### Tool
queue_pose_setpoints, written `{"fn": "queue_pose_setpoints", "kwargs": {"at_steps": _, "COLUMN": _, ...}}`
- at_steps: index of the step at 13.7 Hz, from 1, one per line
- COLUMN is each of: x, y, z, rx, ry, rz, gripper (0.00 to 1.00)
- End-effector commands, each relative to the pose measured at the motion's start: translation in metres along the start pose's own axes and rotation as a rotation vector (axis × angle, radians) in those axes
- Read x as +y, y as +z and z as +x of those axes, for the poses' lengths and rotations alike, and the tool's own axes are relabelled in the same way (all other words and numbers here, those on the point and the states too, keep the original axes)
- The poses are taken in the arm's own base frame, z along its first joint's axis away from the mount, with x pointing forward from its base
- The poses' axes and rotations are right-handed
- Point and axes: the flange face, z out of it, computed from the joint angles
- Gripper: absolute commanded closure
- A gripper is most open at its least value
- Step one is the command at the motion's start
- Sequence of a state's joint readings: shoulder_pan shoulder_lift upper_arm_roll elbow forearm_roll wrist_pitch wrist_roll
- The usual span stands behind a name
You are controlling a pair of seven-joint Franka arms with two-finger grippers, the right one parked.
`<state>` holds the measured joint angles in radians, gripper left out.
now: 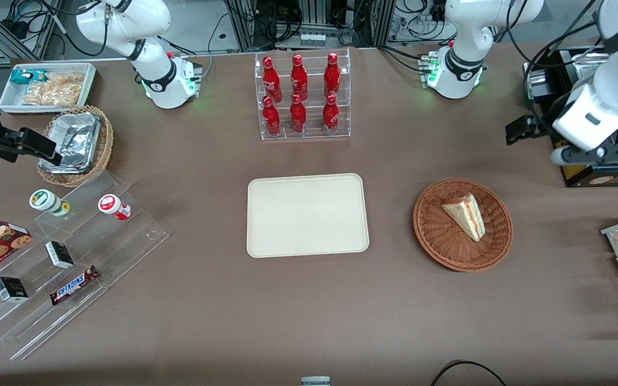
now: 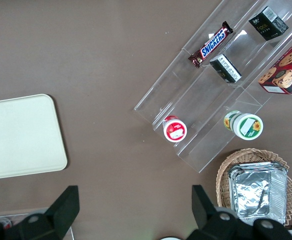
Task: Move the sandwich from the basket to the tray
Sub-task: 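Move the left gripper over the wicker basket holding the wrapped sandwich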
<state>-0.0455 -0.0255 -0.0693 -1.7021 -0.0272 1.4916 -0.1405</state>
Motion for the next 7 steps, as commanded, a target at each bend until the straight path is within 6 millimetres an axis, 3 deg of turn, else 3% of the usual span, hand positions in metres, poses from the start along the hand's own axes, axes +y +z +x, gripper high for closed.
{"fn": "queue_pose_setpoints", "kwargs": {"at_steps": 1, "x": -0.003, "y": 0.039, "z": 0.015, "rx": 0.007, "ry": 0.015, "rz": 0.024, "gripper": 0.00}}
{"fn": "queue_pose_setpoints", "kwargs": {"at_steps": 7, "x": -0.002, "y": 0.135, "z": 0.027, "rx": 0.069, "ry": 0.022, "rz": 0.024, "gripper": 0.00}}
